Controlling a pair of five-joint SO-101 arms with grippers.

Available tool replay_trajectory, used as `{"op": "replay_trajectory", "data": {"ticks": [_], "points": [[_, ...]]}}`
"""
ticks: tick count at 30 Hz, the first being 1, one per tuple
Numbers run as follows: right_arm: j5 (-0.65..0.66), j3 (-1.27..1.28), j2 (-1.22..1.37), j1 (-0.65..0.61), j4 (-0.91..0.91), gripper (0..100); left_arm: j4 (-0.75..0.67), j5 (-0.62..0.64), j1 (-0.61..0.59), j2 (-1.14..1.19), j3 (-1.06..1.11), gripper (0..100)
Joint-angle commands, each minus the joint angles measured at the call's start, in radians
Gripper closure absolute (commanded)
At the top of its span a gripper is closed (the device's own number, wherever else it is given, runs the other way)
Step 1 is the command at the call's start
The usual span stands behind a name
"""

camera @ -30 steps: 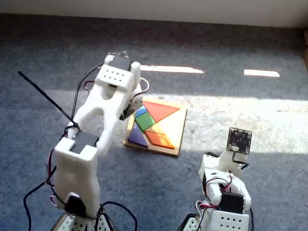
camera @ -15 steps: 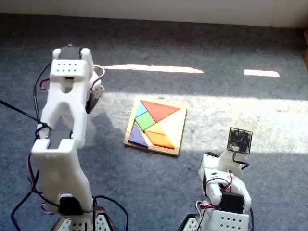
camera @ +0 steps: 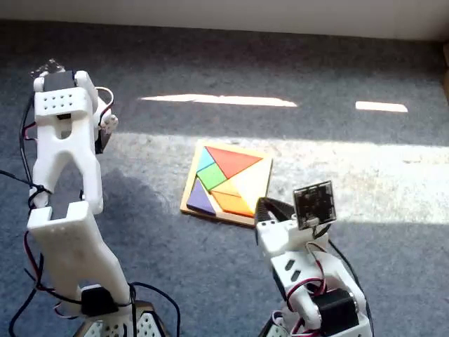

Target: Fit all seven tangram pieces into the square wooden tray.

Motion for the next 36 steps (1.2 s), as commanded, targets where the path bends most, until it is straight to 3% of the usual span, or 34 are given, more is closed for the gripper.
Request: {"op": "replay_trajectory", "data": {"ticks": [1, 10, 14, 22, 36], "points": [[0.032, -0.090, 0.177, -0.081, -0.120, 99.2, -0.011, -0.051, -0.007, -0.012, -0.004, 100], [0.169, -0.237, 0.768, -0.312, -0.463, 99.2, -0.011, -0.043, -0.013, -0.012, -0.004, 100], [0.172, -0.254, 1.021, -0.360, -0.621, 99.2, -0.011, -0.043, -0.015, -0.013, -0.004, 100], [0.176, -0.254, 1.300, -0.357, -0.849, 99.2, -0.011, -0.043, -0.013, -0.013, -0.004, 100], [0.176, -0.283, 1.514, -0.240, -0.989, 99.2, -0.011, -0.043, -0.012, -0.013, -0.004, 100]]}}
